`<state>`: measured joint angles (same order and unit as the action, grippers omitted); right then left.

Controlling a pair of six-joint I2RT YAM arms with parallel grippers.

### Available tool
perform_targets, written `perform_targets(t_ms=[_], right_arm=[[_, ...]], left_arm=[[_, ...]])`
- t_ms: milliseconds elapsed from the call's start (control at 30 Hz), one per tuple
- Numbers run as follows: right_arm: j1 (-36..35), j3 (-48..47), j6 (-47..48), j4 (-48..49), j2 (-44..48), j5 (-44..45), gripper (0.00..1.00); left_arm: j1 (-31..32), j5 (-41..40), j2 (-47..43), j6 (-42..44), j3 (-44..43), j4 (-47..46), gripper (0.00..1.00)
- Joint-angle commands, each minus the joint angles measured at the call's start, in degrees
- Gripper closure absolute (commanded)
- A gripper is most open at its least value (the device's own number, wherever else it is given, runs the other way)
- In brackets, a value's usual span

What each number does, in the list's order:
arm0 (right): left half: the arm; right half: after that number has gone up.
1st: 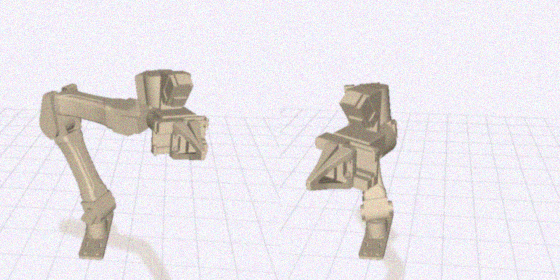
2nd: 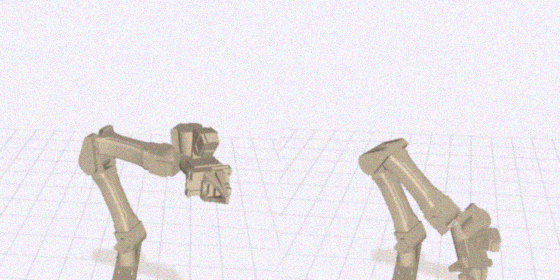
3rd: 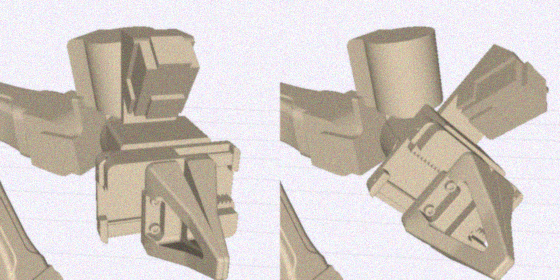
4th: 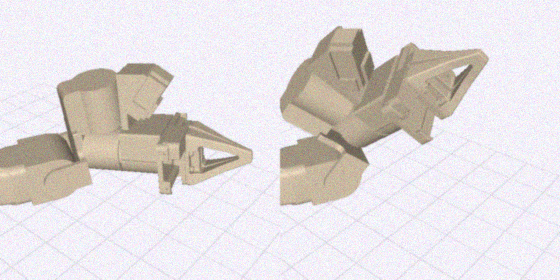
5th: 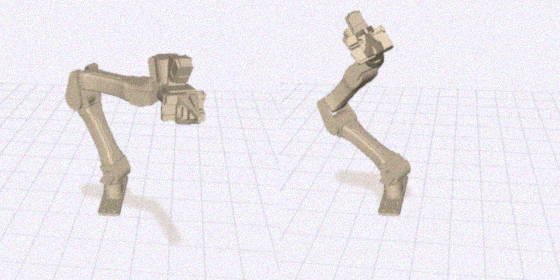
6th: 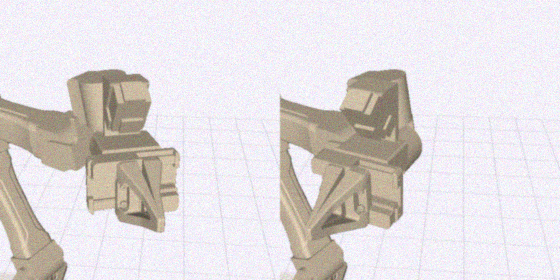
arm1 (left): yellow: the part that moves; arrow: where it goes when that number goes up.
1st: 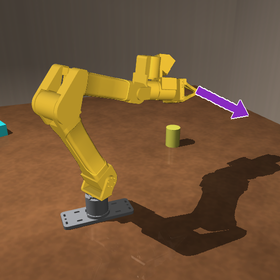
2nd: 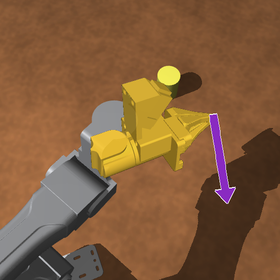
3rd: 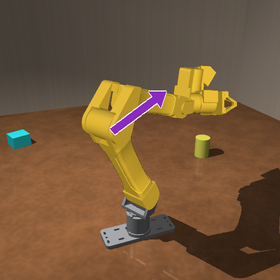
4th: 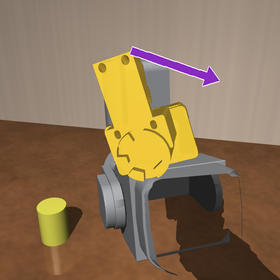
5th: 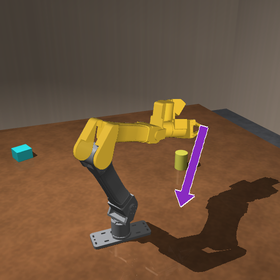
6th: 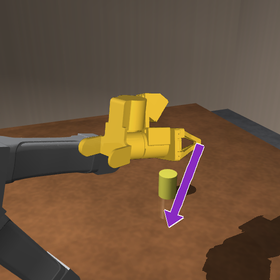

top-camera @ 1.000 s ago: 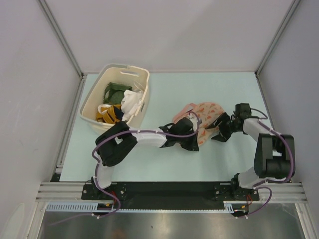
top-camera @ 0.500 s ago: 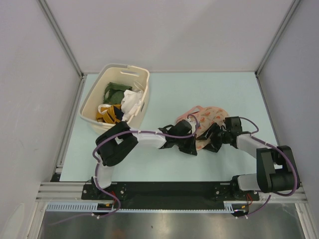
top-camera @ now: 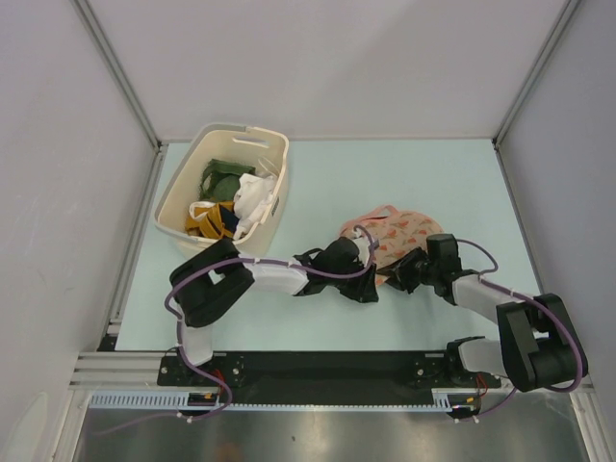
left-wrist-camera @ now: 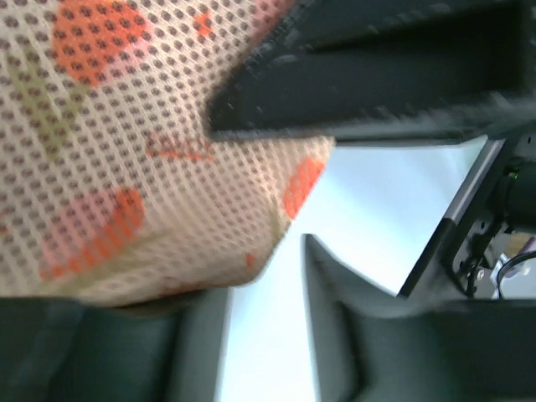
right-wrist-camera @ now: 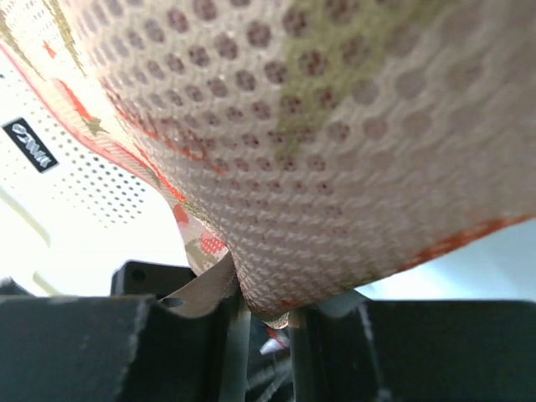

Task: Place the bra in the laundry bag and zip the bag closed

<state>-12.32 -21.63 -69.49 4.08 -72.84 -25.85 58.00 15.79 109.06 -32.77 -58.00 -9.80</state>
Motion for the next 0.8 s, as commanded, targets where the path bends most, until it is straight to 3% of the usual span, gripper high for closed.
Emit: perform_targets(t_ms=[0,267,300,333,367,600,767], right_arm=[[-0.51,-3.33,-6.25,-0.74,0.42,2.64,0.76],[-0.78,-6.23,-10.04,-6.53,1.03,2.82,0.75],[-0.69,-6.49,-10.66,-7.67,1.81,2.91,0.75],[-0.87,-6.58,-12.40,-8.03,2.43,3.08,0.75],[-0.95,-6.67,-13.46,-8.47,2.87,3.34,0.75],[-1.31,-9.48,-17.69,-10.93,3.67,4.40,0.75],[-1.39,-10.97,-19.54,-11.45,2.97,4.84,0.75]], left_arm=[[0.10,-6.72,-6.22,3.85,4.81,-6.80,0.48],[0.10,-14.91,-15.00,4.56,13.96,-14.27,0.39],[0.10,-15.52,-15.71,4.47,15.62,-15.24,0.35],[0.19,-15.70,-16.50,4.65,16.59,-18.03,0.21],[0.62,-18.14,-17.20,4.91,17.30,-19.19,0.20],[3.26,-24.92,-15.11,7.37,20.12,-30.95,0.32],[5.01,-29.40,-10.62,7.64,18.37,-35.81,0.50]])
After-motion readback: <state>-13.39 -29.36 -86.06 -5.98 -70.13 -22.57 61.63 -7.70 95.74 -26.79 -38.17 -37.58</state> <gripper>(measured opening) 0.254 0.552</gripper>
